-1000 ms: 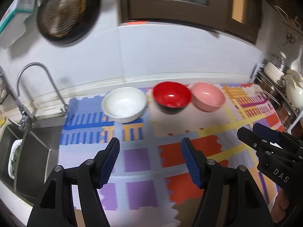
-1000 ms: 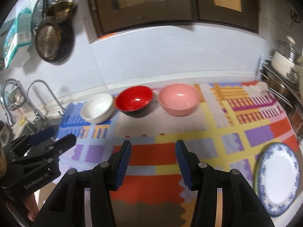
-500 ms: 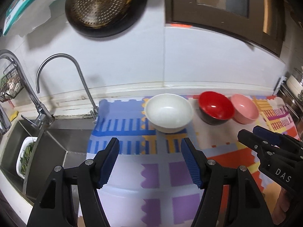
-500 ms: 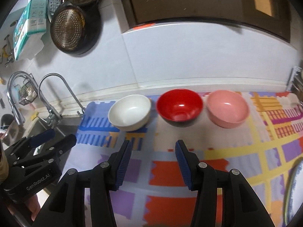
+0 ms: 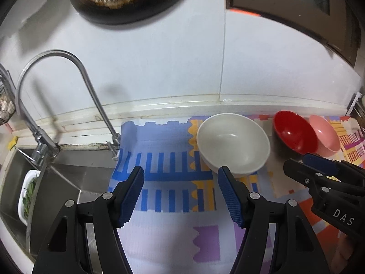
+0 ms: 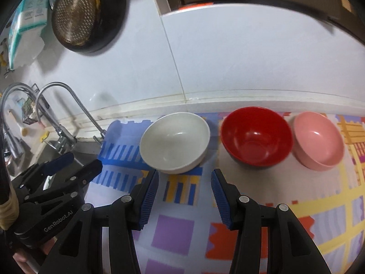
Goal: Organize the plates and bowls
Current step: 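Move the right gripper toward the white bowl beside the sink, then close the right gripper on the white bowl's rim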
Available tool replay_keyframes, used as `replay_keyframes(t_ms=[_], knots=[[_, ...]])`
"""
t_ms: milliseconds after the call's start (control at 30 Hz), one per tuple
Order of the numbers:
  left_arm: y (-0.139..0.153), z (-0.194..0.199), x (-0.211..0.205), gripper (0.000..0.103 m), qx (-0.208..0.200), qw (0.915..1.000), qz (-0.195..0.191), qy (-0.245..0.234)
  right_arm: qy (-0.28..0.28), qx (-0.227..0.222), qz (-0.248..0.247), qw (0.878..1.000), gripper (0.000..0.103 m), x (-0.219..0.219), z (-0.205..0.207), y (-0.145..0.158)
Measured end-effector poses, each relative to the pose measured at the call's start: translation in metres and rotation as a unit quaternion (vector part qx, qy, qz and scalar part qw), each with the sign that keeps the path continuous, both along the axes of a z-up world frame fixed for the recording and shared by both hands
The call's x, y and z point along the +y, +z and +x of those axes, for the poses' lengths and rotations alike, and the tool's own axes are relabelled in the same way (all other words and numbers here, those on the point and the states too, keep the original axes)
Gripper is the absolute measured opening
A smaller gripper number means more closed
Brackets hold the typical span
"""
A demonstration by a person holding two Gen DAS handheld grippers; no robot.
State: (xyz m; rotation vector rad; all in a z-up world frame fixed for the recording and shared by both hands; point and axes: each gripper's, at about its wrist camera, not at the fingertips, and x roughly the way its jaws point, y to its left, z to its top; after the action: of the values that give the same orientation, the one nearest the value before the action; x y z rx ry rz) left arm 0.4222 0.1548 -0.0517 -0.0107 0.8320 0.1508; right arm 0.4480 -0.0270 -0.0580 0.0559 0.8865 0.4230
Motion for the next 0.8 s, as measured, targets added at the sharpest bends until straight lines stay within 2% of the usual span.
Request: replay_keyframes(t_ms=[333, 567, 767, 800], knots=[[-0.029, 0.049, 0.004, 0.066, 0.021, 0.9997, -0.011, -0.01, -0.007, 0.034, -0.003, 0.999, 0.048, 0.013, 0.047, -0.034], [-0.045, 0.077, 0.005, 0.065, 0.034, 0.9992, -0.018, -0.008, -0.013, 0.049, -0.007, 0.999, 0.045, 0.018, 0.064, -0.046], [-0.06, 0.091, 0.005, 0.058, 0.051, 0.9983, -0.028, -0.011, -0.018, 0.06, -0.008, 0.998, 0.04, 0.019, 0.073, -0.056], [-0.062, 0.093, 0.005, 0.054, 0.054, 0.998, -0.031, -0.012, -0.018, 0.061, -0.01, 0.998, 0.039, 0.02, 0.075, -0.057]])
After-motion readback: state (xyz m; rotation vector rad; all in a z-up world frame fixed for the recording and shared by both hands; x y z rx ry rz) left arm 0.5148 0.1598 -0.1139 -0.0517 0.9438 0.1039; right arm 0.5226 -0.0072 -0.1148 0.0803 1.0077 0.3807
